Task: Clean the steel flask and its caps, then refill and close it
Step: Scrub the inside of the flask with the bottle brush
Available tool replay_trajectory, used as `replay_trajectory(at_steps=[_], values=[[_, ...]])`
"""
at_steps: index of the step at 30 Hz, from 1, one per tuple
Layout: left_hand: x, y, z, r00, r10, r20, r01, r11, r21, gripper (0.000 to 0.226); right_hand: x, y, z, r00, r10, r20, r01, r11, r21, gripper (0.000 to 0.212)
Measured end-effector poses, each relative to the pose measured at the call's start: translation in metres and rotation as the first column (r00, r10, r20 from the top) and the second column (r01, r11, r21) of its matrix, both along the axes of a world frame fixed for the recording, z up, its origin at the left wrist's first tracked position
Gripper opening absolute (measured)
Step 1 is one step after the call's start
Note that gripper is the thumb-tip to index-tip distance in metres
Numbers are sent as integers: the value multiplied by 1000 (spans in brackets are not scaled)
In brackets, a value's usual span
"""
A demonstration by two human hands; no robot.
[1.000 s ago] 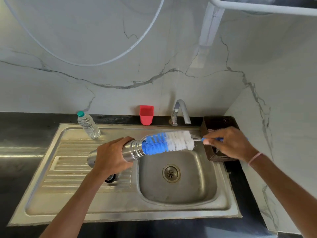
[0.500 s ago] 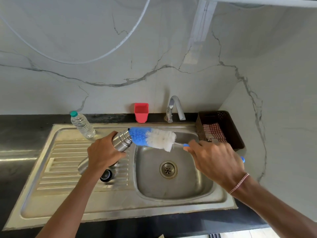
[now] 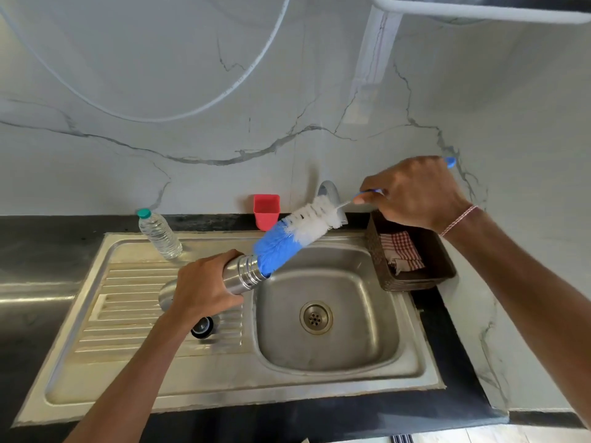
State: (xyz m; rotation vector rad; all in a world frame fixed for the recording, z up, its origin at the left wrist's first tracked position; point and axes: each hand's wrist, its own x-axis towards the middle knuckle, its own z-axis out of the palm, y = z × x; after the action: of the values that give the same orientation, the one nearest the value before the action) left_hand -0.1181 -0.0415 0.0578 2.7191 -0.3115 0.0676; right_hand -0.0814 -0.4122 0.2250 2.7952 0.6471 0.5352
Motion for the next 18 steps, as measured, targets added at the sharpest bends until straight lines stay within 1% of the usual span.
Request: replay_trajectory(at_steps=[2, 4, 6, 8, 10, 13, 14, 16, 18], values=[[-2, 4, 2, 1000, 15, 20, -14, 998, -69, 62, -1, -13, -19, 987, -52, -154, 74, 987, 141, 32], [-3, 7, 4, 999, 32, 35, -28, 995, -93, 63, -8, -24, -43, 934, -93, -344, 191, 946, 263, 27], [-3, 8, 6, 998, 57, 33, -52, 991, -125, 65, -20, -31, -69, 847, -57, -528, 300, 872, 386, 28], [-2, 8, 7, 995, 100, 24, -95, 980, -174, 67, -36, -33, -92, 769, 32, -638, 384, 775, 502, 28], [0, 9, 9, 988, 156, 10, -150, 962, -228, 70, -57, -30, -112, 717, 117, -687, 451, 675, 585, 30], [2, 5, 11, 977, 212, -7, -205, 937, -283, 69, -90, -18, -139, 685, 195, -702, 500, 575, 648, 33], [3, 3, 12, 974, 224, -18, -219, 931, -291, 70, -101, -12, -145, 694, 198, -693, 508, 548, 665, 35], [5, -2, 12, 968, 247, -52, -251, 921, -297, 71, -122, 0, -153, 741, 142, -657, 515, 508, 691, 39], [5, -7, 11, 960, 267, -88, -281, 914, -294, 67, -142, 15, -156, 787, 58, -614, 504, 515, 693, 40]])
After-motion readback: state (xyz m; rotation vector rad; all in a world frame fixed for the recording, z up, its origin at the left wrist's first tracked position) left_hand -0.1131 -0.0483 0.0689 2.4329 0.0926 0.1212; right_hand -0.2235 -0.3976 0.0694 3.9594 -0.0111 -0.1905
